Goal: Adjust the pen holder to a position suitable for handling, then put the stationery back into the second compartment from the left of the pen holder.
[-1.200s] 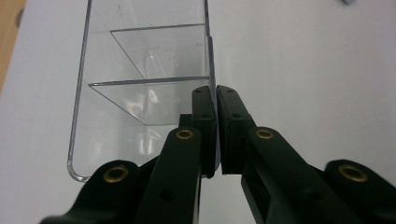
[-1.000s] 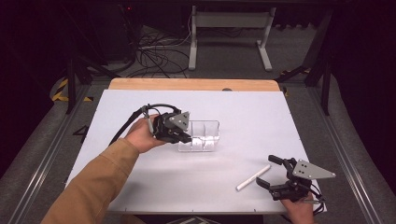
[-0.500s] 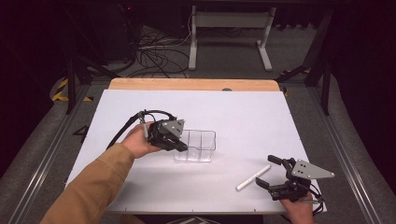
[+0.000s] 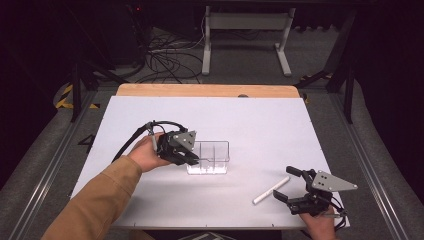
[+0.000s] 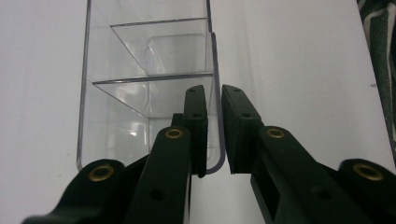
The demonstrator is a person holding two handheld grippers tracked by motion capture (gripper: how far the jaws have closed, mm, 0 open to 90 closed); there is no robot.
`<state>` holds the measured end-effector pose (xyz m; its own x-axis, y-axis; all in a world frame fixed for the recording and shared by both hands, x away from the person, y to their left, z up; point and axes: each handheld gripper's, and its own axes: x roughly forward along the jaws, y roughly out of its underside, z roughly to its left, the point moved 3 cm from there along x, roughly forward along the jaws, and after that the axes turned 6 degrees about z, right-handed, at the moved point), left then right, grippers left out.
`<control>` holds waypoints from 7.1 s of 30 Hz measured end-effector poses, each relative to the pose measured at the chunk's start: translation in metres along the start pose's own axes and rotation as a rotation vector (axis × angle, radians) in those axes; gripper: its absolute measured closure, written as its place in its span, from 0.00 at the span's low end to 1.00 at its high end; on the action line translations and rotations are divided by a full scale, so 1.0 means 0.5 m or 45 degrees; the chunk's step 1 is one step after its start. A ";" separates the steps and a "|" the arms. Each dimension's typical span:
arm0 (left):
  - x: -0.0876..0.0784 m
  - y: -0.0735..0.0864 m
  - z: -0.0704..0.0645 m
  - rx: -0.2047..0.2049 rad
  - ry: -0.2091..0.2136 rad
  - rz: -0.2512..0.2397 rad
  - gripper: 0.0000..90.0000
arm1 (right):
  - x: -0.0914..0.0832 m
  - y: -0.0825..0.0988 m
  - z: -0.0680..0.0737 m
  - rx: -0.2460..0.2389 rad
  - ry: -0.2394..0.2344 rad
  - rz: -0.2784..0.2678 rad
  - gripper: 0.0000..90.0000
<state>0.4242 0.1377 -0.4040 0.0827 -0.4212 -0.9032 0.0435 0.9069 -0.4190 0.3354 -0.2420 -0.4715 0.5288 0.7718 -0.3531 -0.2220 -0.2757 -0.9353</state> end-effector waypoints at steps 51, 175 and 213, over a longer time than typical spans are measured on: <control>-0.127 0.125 -0.149 -0.503 -0.396 -0.737 0.08 | -0.006 -0.022 0.016 -0.064 0.043 0.019 0.04; -0.074 0.257 -0.261 -0.705 -0.616 -0.848 0.02 | 0.086 -0.134 0.026 -0.711 -0.342 0.907 0.30; -0.076 0.267 -0.276 -0.726 -0.626 -0.849 0.02 | 0.132 -0.072 0.014 -1.012 -0.516 1.227 0.65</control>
<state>0.2896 0.2754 -0.4386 0.6231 -0.6820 -0.3830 -0.2419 0.2976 -0.9235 0.3727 -0.1771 -0.4608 0.1177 0.1548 -0.9809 0.2439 -0.9620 -0.1226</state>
